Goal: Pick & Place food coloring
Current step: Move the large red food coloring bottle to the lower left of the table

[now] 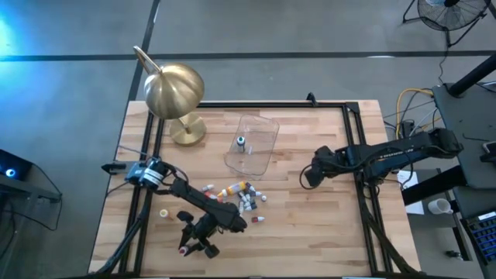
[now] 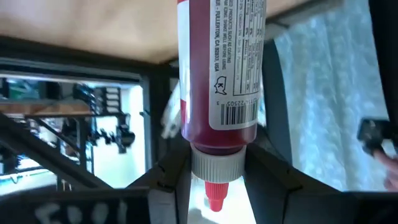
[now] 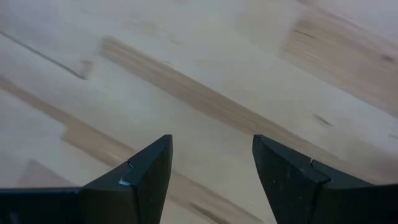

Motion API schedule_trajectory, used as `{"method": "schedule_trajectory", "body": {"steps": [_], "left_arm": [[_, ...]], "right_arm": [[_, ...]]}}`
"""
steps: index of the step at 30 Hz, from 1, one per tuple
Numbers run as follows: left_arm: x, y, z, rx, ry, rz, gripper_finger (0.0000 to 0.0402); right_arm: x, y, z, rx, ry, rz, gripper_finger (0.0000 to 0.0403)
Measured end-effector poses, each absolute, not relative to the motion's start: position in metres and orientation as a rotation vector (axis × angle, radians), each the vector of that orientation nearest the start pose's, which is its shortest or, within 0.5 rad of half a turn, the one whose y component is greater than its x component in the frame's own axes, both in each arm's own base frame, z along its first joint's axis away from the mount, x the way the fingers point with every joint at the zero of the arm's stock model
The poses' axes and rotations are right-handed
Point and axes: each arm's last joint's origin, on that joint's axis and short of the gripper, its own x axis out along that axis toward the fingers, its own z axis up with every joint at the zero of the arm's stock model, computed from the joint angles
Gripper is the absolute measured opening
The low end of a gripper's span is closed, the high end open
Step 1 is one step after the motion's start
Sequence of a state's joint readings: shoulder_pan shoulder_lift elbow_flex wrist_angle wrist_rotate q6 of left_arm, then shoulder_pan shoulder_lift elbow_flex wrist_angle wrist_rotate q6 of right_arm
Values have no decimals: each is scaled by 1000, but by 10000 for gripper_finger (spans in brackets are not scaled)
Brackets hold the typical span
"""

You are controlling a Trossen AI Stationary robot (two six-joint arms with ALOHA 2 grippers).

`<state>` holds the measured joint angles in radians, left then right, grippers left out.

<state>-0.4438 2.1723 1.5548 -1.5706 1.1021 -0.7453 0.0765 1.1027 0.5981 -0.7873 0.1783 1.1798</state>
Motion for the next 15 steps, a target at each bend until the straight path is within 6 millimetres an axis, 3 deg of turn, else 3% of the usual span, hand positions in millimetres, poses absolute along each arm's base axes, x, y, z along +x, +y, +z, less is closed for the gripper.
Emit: {"method": "schedule_trajectory", "body": {"steps": [15], "left_arm": [[308, -178, 160, -1072, 2528, 36, 126]], "right_arm": [[181, 10, 177, 881, 932, -736, 214]]}}
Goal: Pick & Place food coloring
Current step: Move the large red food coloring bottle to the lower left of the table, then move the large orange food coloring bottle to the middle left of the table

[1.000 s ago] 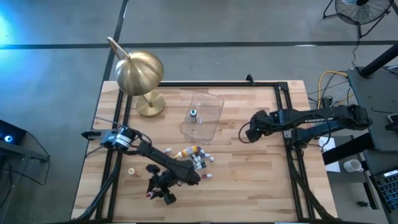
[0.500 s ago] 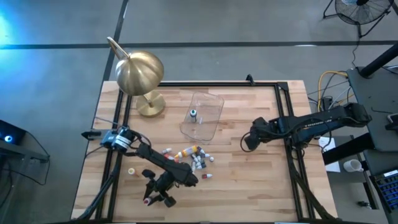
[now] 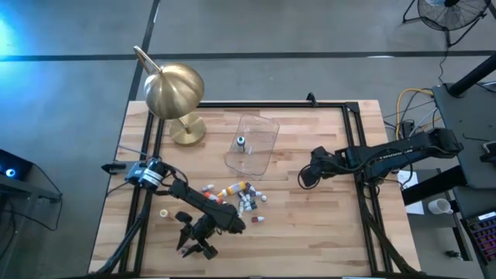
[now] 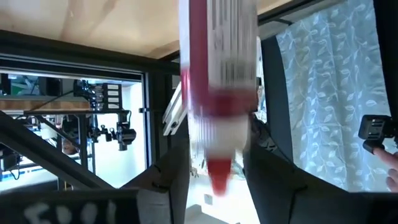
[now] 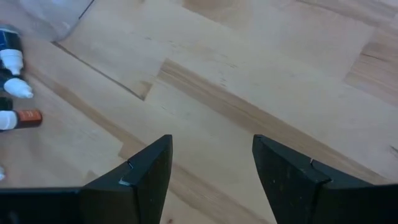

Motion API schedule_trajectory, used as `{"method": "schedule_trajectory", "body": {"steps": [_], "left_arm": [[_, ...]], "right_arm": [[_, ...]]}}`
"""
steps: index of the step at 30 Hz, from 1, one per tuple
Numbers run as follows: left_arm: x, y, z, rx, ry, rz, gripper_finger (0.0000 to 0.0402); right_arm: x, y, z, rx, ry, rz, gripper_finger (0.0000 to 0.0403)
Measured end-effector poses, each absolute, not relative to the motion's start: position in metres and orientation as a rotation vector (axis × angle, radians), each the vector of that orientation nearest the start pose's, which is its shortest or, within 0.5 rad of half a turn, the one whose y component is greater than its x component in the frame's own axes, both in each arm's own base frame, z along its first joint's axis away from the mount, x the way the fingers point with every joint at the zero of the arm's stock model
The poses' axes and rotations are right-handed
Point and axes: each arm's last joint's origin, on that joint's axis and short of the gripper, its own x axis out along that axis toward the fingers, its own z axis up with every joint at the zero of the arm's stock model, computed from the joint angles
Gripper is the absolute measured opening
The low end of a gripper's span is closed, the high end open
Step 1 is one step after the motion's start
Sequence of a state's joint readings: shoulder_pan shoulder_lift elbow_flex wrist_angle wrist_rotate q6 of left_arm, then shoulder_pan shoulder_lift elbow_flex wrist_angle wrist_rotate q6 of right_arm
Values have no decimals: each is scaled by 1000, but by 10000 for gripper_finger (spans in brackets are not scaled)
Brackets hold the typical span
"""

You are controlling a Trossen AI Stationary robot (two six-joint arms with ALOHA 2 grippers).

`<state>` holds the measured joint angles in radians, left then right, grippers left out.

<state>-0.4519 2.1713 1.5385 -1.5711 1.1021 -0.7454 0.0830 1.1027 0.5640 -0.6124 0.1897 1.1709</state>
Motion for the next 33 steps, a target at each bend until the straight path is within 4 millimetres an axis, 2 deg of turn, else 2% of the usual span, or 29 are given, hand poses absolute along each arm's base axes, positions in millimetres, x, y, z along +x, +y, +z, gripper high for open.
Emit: {"method": "schedule_trajectory", "body": {"steps": [12, 16, 23, 28, 33], "left_arm": [[305, -177, 158, -1072, 2539, 64, 142], [308, -178, 166, -1055, 2510, 36, 142], [319, -175, 187, -897, 2384, 63, 142], [331, -175, 208, -700, 2214, 108, 142], [351, -180, 229, -250, 1841, 14, 142]], "right_arm": [[181, 9, 177, 853, 924, -740, 215], [181, 9, 177, 852, 925, -741, 215], [181, 9, 177, 851, 927, -742, 215], [181, 9, 177, 850, 928, -742, 215], [180, 9, 177, 830, 941, -724, 215]]}}
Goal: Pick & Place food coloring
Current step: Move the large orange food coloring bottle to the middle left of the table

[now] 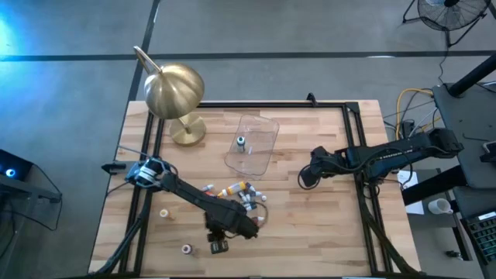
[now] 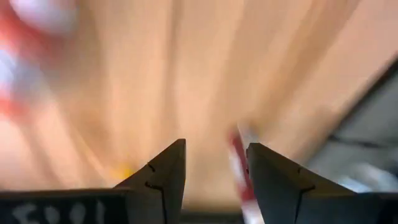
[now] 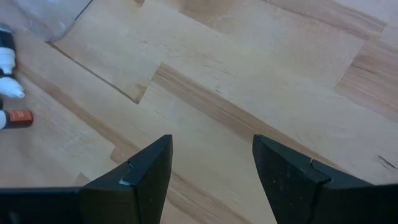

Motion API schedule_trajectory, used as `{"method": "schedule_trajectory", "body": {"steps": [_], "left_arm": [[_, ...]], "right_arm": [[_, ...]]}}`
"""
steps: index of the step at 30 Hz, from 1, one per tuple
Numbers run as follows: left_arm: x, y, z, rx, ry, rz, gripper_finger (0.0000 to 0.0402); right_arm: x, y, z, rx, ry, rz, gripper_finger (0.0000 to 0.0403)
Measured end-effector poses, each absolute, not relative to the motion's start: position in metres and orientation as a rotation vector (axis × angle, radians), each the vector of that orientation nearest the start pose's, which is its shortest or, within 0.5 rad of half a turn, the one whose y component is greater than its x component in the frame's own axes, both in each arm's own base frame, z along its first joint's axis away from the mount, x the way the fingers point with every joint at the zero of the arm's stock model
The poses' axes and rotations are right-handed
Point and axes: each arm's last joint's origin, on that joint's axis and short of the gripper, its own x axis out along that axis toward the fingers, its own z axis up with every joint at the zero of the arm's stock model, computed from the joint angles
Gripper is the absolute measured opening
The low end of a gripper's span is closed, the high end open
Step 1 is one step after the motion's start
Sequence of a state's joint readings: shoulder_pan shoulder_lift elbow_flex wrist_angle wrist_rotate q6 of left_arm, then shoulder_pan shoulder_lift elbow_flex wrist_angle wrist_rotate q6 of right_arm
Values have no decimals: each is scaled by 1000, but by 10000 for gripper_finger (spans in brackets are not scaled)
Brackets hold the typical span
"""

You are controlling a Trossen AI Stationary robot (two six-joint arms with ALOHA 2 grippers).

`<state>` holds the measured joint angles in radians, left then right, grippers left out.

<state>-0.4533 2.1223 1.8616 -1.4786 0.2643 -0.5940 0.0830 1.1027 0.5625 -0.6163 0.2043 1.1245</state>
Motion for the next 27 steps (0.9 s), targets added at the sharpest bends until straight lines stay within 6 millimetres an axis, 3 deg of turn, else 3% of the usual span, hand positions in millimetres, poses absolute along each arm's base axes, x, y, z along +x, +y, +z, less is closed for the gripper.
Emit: {"method": "schedule_trajectory", "body": {"steps": [5, 10, 19, 27], "left_arm": [[370, -182, 235, 164, 1537, -120, 142], [378, -169, 227, 408, 1453, -108, 142], [367, -146, 204, 444, 1531, -174, 142], [339, -133, 233, 358, 1379, -159, 142]], "right_arm": [[180, 14, 177, 798, 976, -665, 214], [181, 27, 182, 750, 985, -592, 214], [178, 37, 189, 711, 969, -579, 214], [178, 37, 189, 714, 966, -583, 214]]}}
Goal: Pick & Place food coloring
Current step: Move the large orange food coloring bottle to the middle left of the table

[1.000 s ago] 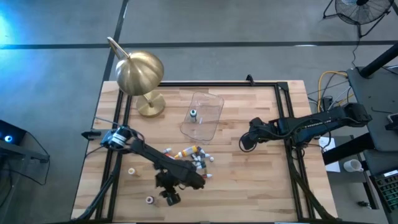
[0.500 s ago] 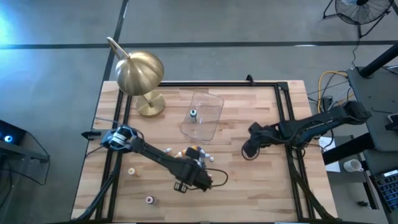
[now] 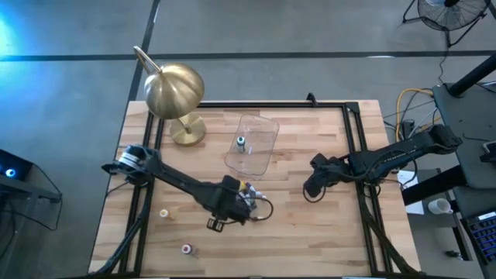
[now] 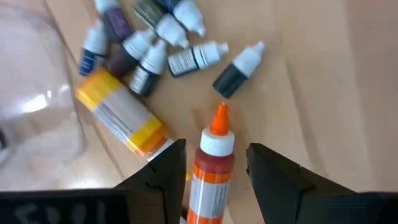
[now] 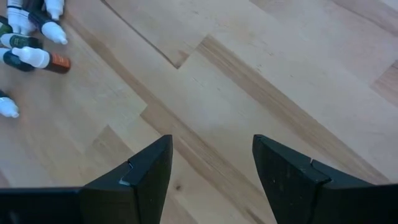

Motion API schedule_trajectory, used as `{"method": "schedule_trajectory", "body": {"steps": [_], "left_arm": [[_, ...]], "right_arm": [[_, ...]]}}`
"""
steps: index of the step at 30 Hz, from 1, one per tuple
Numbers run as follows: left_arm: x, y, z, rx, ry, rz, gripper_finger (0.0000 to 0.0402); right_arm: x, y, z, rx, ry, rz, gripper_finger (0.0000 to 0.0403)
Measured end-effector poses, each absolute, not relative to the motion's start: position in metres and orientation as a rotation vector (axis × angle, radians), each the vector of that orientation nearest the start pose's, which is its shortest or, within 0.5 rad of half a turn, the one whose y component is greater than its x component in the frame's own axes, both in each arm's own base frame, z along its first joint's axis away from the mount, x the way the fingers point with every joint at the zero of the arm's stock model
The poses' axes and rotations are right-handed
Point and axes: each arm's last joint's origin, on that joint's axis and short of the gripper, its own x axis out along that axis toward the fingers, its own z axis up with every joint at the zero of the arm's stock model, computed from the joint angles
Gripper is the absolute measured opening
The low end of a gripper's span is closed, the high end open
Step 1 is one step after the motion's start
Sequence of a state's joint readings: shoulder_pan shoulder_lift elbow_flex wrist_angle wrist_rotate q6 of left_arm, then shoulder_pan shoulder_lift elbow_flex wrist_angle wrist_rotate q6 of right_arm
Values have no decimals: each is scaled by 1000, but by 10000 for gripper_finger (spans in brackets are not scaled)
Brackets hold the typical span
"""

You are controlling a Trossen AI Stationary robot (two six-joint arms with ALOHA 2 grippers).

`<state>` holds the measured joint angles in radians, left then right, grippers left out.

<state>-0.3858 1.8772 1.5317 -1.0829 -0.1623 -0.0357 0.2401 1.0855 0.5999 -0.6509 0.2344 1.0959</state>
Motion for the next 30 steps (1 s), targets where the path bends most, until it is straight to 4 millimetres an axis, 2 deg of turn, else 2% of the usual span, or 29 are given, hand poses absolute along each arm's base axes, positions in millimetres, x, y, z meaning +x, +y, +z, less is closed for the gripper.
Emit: {"method": "schedule_trajectory", "body": {"steps": [3, 9, 18, 22, 25, 30], "left_arm": [[332, -128, 241, 333, 1294, -166, 142], [314, -117, 239, 259, 1307, -179, 142], [307, -115, 207, 281, 1290, -303, 142], [306, -110, 202, 276, 1307, -288, 142], [307, -110, 202, 293, 1293, -302, 142], [306, -110, 190, 292, 1255, -309, 142]], "right_arm": [[178, 37, 189, 695, 969, -571, 214], [179, 37, 188, 664, 977, -556, 214], [180, 37, 185, 652, 984, -569, 214], [180, 36, 186, 696, 960, -608, 215], [181, 36, 185, 675, 956, -617, 215], [181, 35, 183, 631, 963, -614, 215]]}}
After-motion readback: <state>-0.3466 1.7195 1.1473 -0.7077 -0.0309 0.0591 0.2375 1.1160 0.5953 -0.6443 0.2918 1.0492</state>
